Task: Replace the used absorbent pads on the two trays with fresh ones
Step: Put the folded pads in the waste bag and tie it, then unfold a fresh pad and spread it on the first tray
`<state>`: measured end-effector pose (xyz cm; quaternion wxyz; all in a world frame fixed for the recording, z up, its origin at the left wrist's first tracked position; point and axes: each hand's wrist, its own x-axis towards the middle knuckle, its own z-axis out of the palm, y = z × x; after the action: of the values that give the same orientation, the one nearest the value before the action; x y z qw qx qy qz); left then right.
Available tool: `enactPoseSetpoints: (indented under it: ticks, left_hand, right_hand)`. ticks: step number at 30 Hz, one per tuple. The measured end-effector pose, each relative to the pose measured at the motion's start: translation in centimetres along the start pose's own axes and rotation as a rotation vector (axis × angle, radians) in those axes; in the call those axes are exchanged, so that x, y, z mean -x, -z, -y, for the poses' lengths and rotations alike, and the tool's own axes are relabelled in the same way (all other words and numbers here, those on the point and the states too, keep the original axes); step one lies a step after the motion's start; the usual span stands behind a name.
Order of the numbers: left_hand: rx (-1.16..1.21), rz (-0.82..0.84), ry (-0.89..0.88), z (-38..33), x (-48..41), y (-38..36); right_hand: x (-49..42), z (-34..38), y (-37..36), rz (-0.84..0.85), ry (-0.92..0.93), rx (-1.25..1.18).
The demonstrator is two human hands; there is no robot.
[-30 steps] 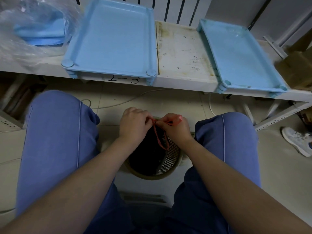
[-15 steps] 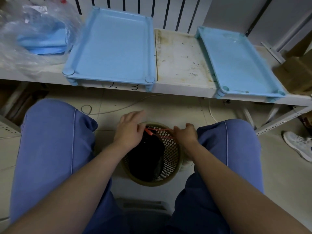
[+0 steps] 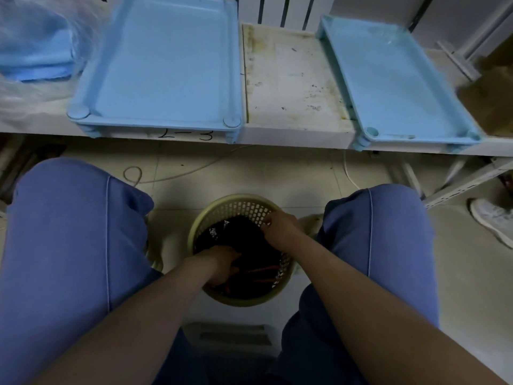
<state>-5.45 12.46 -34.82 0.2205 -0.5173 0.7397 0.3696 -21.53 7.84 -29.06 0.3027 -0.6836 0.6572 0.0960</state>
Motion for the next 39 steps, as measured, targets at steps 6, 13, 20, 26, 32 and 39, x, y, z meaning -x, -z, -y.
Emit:
enactPoseSetpoints:
  ticks: [6, 13, 20, 26, 32, 39]
  left_hand:
    - [0.020, -0.691, 0.000, -1.3, 3.5, 5.1]
    - [0.087, -1.310, -0.059, 0.6, 9.9, 14.0]
    - [0.096, -1.629, 0.105, 6.0, 14.5, 20.4]
    - [0.097, -1.651, 0.328, 13.9, 16.4, 23.3]
    - [0.011, -1.476, 0.453, 22.5, 17.0, 25.5]
    - [0.115, -1.547, 0.391, 26.3, 16.8, 26.3]
  right_hand:
    - [1.0, 1.0, 2.2, -0.017, 0.076, -0.076]
    - [2.2, 6.9, 8.4, -0.060, 0.249, -0.130]
    - [2.3, 16.2, 14.5, -0.310, 0.469, -0.349]
    - [-1.4, 22.2, 15.7, -0.370, 0.503, -0.452]
    - [-5.6, 31.0, 15.2, -0.486, 0.747, -0.227]
    - [-9.9, 39.2, 14.0, -0.527, 0.941, 0.347]
